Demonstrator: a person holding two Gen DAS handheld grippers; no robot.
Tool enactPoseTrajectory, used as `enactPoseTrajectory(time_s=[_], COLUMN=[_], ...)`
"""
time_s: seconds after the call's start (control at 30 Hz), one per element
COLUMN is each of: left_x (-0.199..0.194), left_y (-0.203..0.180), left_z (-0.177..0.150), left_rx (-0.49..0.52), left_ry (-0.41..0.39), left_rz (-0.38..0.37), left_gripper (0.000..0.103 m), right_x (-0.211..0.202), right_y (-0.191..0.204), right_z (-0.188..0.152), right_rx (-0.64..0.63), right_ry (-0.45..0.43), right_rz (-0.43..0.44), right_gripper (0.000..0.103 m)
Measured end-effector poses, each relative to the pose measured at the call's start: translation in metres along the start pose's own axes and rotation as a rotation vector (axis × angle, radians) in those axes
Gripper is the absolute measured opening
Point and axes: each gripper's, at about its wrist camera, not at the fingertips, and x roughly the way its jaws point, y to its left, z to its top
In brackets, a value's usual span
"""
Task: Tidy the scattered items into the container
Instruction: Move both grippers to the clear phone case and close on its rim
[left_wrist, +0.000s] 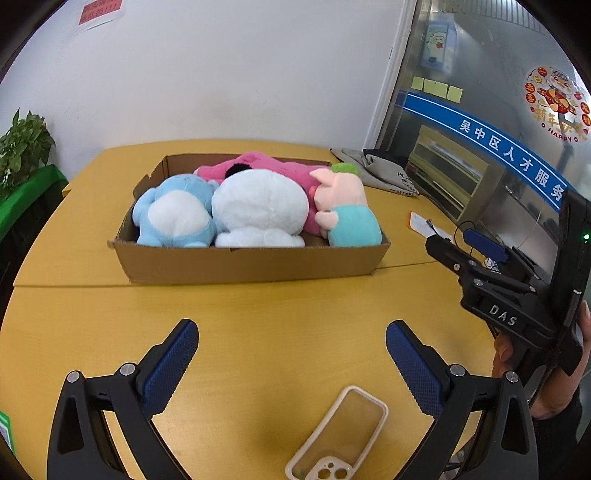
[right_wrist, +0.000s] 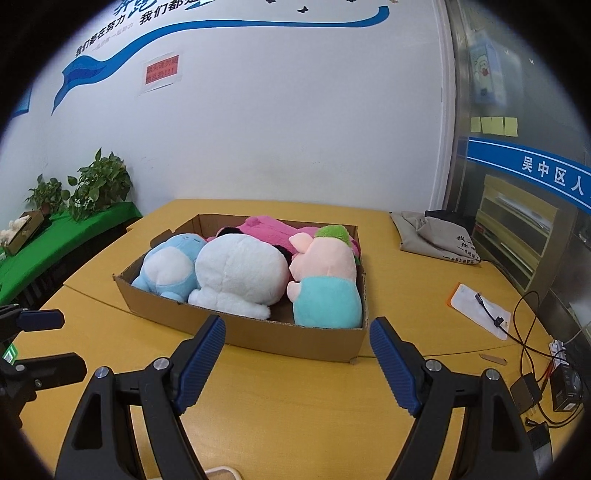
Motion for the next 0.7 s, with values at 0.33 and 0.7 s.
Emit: enactPoseTrajectory(time_s=[0.33,0.7], left_x=[0.029,0.058], left_y=[0.008,-0.002], left_z=[-0.072,-0.13], left_rx=[-0.024,0.003], left_ry=[0.232,0.473], left_rz=[-0.009,-0.076], left_gripper=[0.102,0.072], right_x=[0.025,0.037], right_y=[-0.003,0.011], right_z=[-0.104,-0.159], right_rx=[-0.116,-0.163], right_ry=[0.279,0.409], right_rz=[0.193,0.267], right_gripper=[0.079,0.056])
